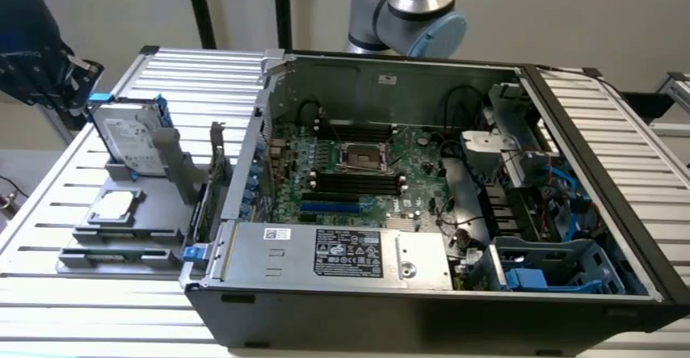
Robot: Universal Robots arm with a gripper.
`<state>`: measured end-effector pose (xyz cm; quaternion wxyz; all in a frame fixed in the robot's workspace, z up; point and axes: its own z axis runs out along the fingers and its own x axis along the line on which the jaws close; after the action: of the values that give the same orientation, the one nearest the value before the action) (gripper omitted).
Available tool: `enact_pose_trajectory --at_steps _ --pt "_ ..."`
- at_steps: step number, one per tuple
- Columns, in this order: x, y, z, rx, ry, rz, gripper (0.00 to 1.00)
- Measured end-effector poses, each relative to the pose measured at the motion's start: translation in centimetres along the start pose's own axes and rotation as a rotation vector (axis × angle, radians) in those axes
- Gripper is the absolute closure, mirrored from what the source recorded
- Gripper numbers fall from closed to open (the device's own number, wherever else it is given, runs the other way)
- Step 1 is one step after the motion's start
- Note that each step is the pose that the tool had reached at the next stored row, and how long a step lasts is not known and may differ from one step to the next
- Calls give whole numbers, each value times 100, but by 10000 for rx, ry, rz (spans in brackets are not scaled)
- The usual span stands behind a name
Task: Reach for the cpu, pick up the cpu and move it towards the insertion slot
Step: 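Pick up the cpu and move it towards the insertion slot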
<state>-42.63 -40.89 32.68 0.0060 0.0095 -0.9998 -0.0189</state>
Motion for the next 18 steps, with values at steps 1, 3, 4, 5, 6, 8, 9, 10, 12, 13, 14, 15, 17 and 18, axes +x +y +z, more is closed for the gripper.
enact_pose_trajectory --at_steps 1,3,4,5,6,8,9,10,12,13,14,15,17,18 --pt "0 -2 0 0 0 -2 88" --pt "0 -6 0 0 1 -2 82" --pt "0 -11 0 -1 0 -3 76" --pt "0 -16 0 0 -1 -4 70" --pt "1 -22 -1 0 1 -2 70" --pt "1 -38 1 0 1 -2 58" --pt "1 -45 2 0 1 -2 53" --pt "1 -52 4 0 0 -2 53" --pt "1 -65 9 0 2 -2 41" --pt "1 -71 14 0 2 -2 41" --pt "1 -75 21 -1 2 -2 35" --pt "0 -79 34 -1 2 -1 35" --pt "-1 -85 69 0 2 -1 29" --pt "-1 -88 87 0 3 -1 29"
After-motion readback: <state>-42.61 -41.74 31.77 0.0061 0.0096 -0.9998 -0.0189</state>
